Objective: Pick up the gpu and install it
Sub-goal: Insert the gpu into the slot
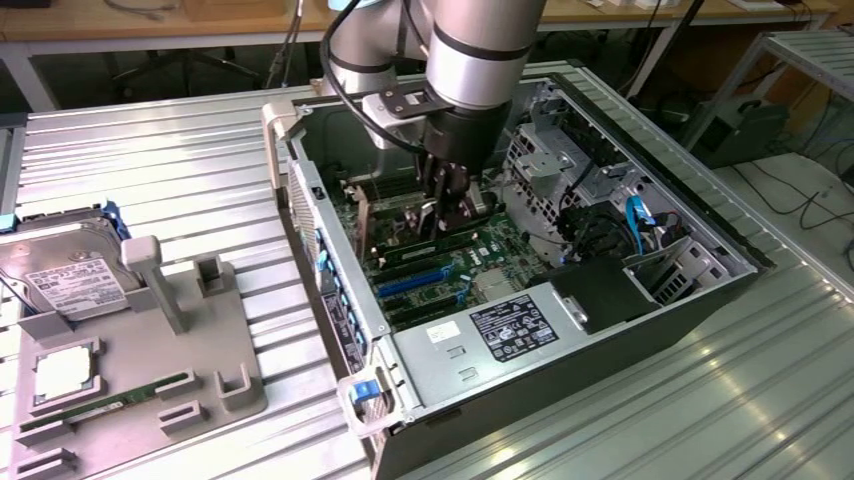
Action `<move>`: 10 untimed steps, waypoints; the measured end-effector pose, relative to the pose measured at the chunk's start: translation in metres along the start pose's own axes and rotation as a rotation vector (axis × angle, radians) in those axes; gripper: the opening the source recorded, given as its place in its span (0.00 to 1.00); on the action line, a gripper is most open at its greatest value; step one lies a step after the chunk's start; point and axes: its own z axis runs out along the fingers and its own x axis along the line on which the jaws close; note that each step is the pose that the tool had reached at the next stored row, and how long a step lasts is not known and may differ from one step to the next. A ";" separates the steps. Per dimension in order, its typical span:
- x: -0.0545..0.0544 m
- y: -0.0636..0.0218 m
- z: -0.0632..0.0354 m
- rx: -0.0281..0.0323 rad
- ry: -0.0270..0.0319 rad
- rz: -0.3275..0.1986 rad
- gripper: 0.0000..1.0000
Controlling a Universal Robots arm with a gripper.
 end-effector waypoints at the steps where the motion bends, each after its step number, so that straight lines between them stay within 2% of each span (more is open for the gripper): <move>1: 0.000 0.0001 0.0005 -0.0001 0.0001 0.000 0.28; 10: 0.006 0.0009 0.0028 0.0000 -0.0001 0.000 0.28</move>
